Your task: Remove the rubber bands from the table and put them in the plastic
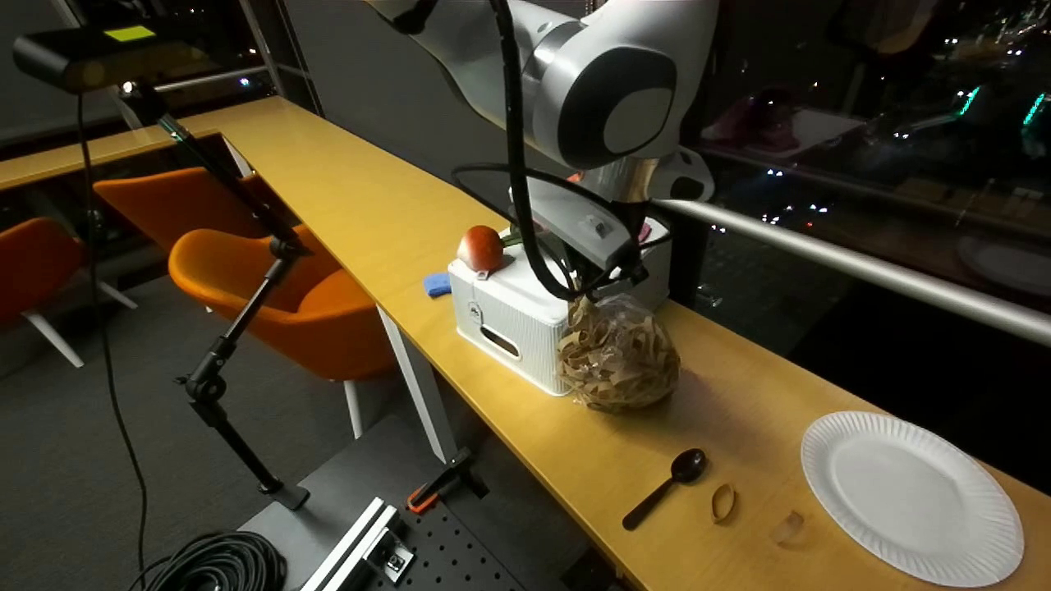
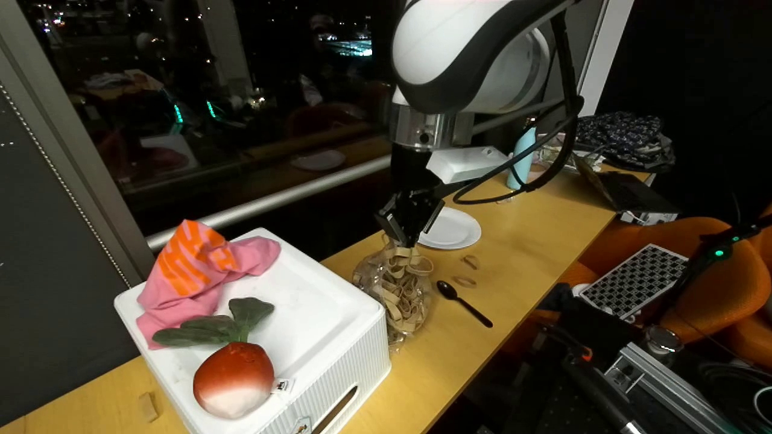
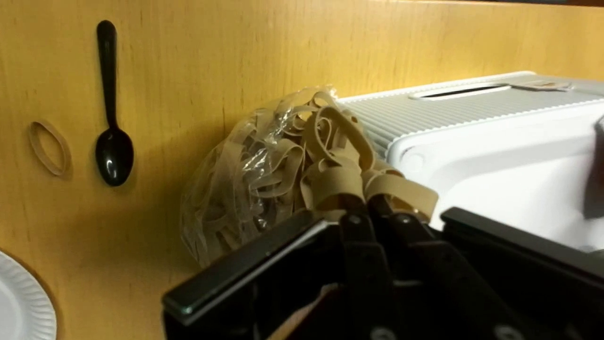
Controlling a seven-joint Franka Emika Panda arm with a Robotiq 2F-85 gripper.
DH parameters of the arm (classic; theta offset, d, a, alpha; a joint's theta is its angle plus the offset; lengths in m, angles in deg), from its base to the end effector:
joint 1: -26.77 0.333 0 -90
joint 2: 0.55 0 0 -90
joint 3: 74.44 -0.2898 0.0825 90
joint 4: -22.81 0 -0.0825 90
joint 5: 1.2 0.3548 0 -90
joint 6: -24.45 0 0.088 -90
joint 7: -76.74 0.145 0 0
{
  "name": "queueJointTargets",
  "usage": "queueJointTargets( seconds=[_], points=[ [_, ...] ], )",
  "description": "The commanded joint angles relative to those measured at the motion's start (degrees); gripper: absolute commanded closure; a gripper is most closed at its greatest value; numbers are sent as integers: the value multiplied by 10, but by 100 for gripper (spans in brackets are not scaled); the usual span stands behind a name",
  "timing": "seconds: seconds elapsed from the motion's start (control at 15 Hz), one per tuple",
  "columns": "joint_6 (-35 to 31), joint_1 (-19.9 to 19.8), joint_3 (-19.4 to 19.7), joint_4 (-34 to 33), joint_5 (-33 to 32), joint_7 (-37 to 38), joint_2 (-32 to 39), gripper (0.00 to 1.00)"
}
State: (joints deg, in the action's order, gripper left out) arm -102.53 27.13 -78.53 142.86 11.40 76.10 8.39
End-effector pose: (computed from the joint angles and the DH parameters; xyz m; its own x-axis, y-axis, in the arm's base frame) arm 0.5354 0.0553 0.3009 0.9980 -0.0434 -0.0454 -0.0509 -0.9822 -0.1809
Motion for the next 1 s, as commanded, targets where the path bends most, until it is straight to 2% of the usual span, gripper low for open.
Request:
queueJointTargets(
  seconds=[0.0,0.53,0.93],
  points=[
    [18,11,1,-26,-8,-9,25,99],
    [13,9,10,-32,-18,-8,67,99],
    [-8,9,32,-43,-62,17,92,99]
  ],
)
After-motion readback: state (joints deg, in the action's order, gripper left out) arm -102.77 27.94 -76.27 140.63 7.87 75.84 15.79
